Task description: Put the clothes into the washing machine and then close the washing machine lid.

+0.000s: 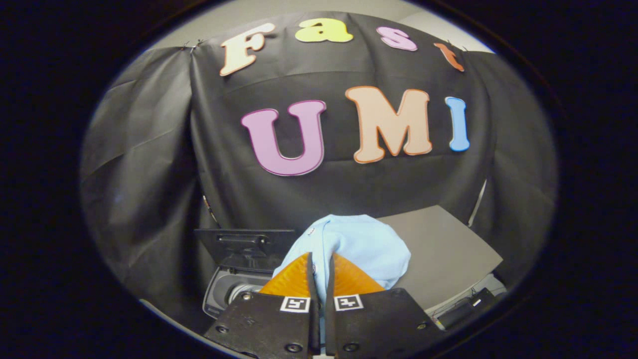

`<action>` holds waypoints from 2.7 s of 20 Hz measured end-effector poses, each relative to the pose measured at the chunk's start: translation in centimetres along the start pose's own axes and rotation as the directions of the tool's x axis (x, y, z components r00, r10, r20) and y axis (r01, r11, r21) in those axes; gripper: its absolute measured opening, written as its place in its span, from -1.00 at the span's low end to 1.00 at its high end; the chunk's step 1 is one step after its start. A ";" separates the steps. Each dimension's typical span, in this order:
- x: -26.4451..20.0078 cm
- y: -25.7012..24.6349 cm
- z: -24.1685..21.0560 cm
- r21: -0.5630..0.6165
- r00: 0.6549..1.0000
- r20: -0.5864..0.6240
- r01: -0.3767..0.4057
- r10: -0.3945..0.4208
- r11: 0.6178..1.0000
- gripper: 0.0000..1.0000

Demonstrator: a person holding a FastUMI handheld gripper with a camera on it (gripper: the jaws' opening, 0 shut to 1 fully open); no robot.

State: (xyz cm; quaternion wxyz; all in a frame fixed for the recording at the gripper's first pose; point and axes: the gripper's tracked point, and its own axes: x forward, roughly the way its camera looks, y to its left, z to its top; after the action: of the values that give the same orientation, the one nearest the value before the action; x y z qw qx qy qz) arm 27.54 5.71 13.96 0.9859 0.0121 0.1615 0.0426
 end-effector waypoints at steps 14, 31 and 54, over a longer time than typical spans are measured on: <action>5.6 12.1 -5.9 -0.027 0.987 -0.077 -0.146 0.143 0.989 -0.93; 16.0 20.7 -24.3 0.066 0.972 -0.197 -0.117 0.128 0.991 -0.92; 21.7 20.0 -35.1 -0.017 0.929 -0.370 -0.036 0.027 0.999 -0.42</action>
State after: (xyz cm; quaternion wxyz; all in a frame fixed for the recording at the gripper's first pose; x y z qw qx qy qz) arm 35.23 27.85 -25.42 0.9371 -0.0049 0.3435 0.0616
